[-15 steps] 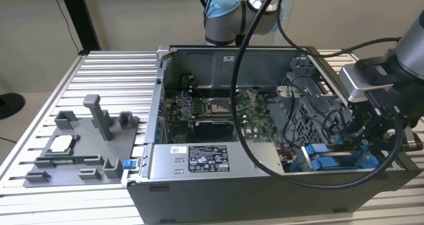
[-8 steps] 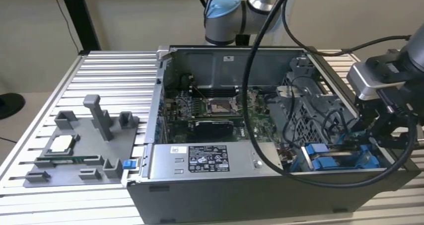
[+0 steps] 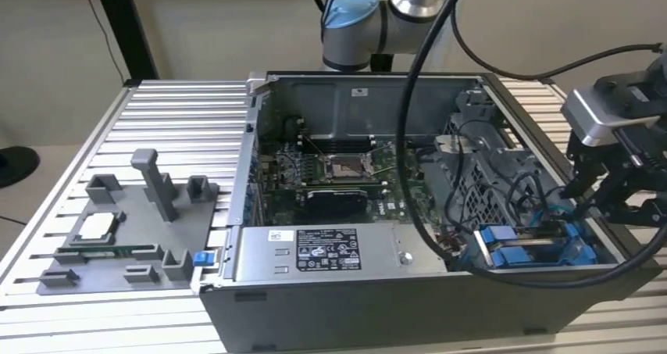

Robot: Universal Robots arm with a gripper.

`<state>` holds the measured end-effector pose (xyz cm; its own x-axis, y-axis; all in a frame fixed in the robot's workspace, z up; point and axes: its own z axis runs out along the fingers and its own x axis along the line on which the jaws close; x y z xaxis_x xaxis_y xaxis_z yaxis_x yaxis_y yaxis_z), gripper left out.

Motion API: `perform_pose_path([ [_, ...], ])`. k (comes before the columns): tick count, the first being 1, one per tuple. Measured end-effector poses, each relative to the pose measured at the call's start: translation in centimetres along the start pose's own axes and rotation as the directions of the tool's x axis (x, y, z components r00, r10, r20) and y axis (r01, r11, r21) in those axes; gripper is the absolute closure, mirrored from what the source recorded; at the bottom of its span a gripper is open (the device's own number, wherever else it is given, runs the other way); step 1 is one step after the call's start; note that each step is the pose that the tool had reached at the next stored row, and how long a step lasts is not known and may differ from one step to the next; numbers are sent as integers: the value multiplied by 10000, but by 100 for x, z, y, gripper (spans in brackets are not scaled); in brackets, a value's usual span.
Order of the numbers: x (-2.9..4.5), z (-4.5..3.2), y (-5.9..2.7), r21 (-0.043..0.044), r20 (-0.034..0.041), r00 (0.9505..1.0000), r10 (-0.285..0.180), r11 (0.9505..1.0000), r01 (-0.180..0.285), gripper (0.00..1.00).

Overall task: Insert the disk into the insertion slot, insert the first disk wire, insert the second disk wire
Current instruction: 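Insert the second disk wire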

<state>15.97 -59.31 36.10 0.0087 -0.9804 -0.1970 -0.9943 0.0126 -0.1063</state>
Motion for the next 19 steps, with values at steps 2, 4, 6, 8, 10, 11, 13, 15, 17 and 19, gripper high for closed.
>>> perform_pose_path([
  [2,-4,-21,-22,-28,81,10000,-18,10000,19,0],
  [4,-5,-20,-53,-50,120,9999,-36,10000,36,0],
  [6,-1,-12,-81,-93,125,9999,-59,9999,60,0],
  [8,1,-4,-95,-131,134,9998,-120,9998,122,0],
  [10,2,1,-106,-162,153,9995,-258,9995,261,0],
  [11,3,3,-110,-179,169,9993,-342,9992,345,0],
  [13,3,9,-121,-208,203,9986,-493,9985,497,0],
  [15,4,14,-132,-229,237,9979,-601,9979,606,0],
  [17,6,18,-148,-239,277,9974,-663,9975,669,0],
  [19,10,20,-169,-245,318,9971,-698,9972,706,0],
])
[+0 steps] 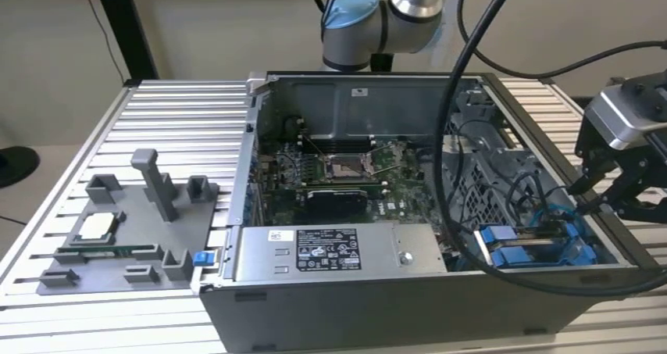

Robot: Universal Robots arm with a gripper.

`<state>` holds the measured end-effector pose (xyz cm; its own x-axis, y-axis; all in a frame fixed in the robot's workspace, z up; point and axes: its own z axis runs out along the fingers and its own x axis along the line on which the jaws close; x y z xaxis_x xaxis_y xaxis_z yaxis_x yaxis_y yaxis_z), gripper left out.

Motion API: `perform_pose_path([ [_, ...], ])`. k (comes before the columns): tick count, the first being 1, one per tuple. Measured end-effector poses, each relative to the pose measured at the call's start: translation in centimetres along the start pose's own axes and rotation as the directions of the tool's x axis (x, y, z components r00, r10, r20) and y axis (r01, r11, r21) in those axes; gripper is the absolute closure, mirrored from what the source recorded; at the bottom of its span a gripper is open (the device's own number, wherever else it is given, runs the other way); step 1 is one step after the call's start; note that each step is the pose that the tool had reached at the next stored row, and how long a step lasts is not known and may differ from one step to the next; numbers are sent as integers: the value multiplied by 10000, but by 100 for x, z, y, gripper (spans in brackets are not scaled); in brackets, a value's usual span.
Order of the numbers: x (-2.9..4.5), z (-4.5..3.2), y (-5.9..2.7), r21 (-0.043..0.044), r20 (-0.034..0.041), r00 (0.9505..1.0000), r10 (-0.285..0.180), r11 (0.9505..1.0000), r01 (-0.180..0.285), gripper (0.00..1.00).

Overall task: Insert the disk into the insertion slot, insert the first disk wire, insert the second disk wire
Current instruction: 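Insert the second disk wire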

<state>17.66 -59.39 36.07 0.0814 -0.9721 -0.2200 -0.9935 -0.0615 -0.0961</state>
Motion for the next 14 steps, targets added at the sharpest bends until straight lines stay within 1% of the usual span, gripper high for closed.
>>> perform_pose_path([
  [2,14,-2,-9,0,41,10000,-14,10000,14,0],
  [3,23,-4,-11,2,79,10000,-15,10000,15,0],
  [4,35,-7,-12,6,132,9999,-13,10000,13,0],
  [5,49,-10,-12,11,199,9998,-9,10000,9,0],
  [10,133,-29,-8,41,580,9983,20,10000,-22,0],
  [11,149,-33,-8,44,622,9981,23,10000,-26,0],
  [14,167,-36,-15,41,636,9980,3,10000,-6,0],
])
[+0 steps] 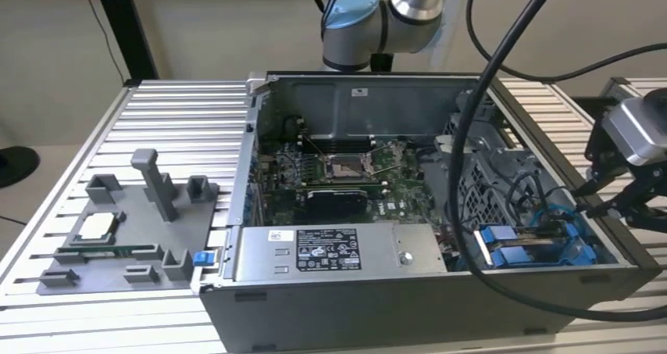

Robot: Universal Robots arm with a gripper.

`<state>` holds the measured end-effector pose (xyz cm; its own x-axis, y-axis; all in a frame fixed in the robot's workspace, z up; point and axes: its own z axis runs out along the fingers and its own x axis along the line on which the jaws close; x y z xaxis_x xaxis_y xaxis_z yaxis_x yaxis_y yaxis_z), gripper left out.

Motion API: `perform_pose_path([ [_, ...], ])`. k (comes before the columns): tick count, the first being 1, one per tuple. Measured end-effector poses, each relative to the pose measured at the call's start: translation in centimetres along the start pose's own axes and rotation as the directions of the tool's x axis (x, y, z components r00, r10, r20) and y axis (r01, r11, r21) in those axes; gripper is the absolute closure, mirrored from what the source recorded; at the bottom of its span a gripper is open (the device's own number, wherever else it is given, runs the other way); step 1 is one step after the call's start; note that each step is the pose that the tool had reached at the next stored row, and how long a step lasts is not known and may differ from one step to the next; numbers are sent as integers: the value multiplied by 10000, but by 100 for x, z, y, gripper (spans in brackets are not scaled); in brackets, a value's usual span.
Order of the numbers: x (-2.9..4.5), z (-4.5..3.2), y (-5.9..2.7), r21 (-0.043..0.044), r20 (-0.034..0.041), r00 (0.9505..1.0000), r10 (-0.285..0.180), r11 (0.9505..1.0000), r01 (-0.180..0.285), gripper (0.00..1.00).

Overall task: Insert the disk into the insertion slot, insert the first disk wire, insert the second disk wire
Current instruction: 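Insert the second disk wire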

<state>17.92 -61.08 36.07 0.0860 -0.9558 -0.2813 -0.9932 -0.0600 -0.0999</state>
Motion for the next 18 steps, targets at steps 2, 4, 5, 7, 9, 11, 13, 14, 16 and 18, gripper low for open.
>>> perform_pose_path([
  [2,7,2,-10,-40,14,10000,-11,10000,11,0],
  [4,12,6,-20,-85,28,10000,-40,10000,40,0],
  [5,16,10,-23,-113,36,10000,-50,9999,50,0],
  [7,26,21,-28,-196,57,10000,-54,9998,55,0],
  [9,35,34,-34,-272,77,10000,-57,9996,59,0],
  [11,46,49,-42,-342,95,9999,-62,9994,65,0],
  [13,56,62,-51,-381,128,9999,-72,9992,77,0],
  [14,59,68,-52,-380,163,9998,-70,9992,76,0],
  [16,64,82,-52,-368,295,9995,-58,9993,69,0],
  [18,69,98,-51,-355,443,9990,-48,9993,64,0],
])
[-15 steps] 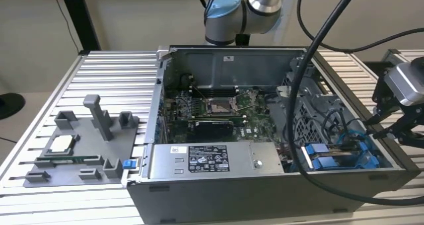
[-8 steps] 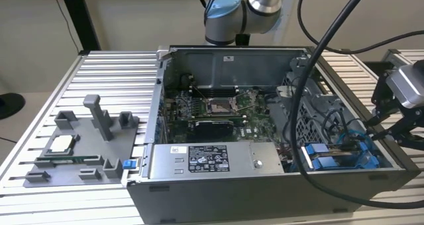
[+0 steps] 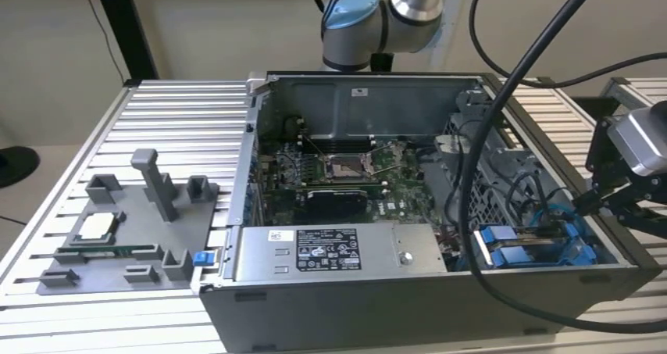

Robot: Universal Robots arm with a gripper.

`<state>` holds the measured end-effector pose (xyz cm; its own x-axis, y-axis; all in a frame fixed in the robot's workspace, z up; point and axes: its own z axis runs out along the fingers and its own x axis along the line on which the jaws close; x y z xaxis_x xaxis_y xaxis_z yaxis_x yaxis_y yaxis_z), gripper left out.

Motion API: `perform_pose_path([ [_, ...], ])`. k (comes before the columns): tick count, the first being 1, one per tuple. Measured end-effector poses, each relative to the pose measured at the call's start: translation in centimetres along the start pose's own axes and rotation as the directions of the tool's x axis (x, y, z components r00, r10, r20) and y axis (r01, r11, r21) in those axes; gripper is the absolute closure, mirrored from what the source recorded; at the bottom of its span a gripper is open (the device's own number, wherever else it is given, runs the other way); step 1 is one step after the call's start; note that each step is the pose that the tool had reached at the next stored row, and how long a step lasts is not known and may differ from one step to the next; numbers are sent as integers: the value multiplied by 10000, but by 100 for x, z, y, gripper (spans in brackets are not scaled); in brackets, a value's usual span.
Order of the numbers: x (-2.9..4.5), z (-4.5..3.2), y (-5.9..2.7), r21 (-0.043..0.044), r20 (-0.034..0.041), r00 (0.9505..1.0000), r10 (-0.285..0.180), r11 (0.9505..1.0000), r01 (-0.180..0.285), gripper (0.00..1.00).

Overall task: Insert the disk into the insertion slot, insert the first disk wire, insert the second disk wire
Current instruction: 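Insert the second disk wire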

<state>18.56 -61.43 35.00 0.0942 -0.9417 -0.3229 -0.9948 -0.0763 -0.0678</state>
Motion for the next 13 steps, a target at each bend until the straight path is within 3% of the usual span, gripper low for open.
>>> perform_pose_path([
  [4,8,22,1,17,183,9998,6,10000,-7,0],
  [6,9,23,2,29,312,9995,11,10000,-12,0],
  [7,8,20,1,40,427,9991,15,10000,-17,100],
  [9,3,1,0,55,603,9982,22,10000,-25,100],
  [13,-25,-81,11,56,708,9975,30,10000,-34,100],
])
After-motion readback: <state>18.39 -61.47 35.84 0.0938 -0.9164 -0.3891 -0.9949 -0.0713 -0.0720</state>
